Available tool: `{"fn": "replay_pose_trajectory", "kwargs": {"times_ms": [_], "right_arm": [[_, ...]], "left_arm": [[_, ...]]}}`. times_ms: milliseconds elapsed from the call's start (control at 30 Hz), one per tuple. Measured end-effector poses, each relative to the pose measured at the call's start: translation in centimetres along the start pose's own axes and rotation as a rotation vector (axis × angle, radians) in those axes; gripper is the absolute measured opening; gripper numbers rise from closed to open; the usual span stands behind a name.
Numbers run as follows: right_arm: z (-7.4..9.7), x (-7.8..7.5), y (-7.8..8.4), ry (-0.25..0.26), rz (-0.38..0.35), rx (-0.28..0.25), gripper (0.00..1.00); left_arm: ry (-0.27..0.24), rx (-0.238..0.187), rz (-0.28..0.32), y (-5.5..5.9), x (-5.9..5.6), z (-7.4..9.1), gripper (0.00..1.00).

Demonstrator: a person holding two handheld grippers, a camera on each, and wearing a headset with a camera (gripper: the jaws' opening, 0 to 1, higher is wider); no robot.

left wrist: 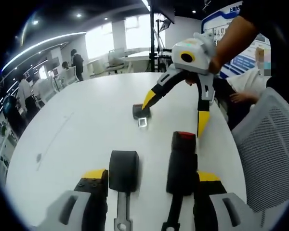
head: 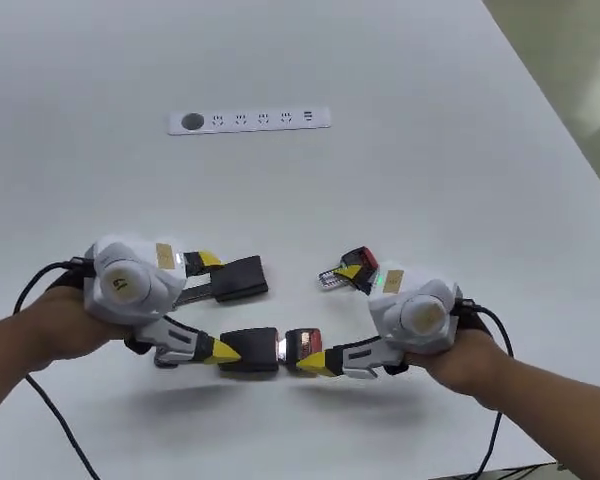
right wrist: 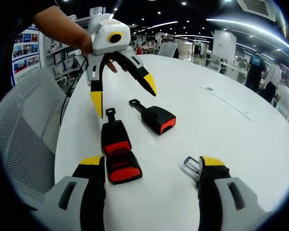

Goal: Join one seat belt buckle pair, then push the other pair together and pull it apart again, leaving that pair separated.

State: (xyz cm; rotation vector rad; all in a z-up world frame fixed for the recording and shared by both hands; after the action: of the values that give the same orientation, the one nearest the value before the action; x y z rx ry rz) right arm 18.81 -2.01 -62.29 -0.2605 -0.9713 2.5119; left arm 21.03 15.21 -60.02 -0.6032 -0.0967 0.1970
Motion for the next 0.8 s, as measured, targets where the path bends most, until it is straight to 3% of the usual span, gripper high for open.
{"fn": "replay_pose_trajectory", "kwargs": {"times_ms": [267,433,533,733,800], "right_arm": [[1.2,-3.8,-0.5,0.027,0.046,0.006,0.81],[1.5,-6.2,-0.3,0.036,0.112,0.038,0.79],[1.8,-7.3,-0.3,0.032,0.112,0.048,0.77],[1.6,-8.8,0.6,-0.022,0.173,0.096,0.72],[1.6,-8.9,0.7,-0.051,0.174,0.101,0.72]], "left_arm": [[-0.04,-0.007,0.02,-0.2,2.5,0.9,0.74],[-0.039,0.005,0.005,-0.7,3.3,0.8,0.74],[-0.034,0.014,-0.007,-1.1,3.6,0.7,0.74],[0.011,0.035,0.007,-0.6,4.2,-0.5,0.73],[0.009,0.054,0.005,0.1,4.7,-1.3,0.73]]}}
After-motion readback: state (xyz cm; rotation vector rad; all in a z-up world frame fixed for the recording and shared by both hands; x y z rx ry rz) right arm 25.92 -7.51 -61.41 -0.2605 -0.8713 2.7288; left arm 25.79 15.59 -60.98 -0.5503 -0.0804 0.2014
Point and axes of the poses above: the centre of the closed fingertips' face, and the gripper's own axes: z roughly backward along the fingers, x roughly to its left, y roughly out of its underside, the point moved 5 cm from there along z, roughly backward along the fingers, and after that the axes turned 11 degrees about x, right-handed, at the moved point
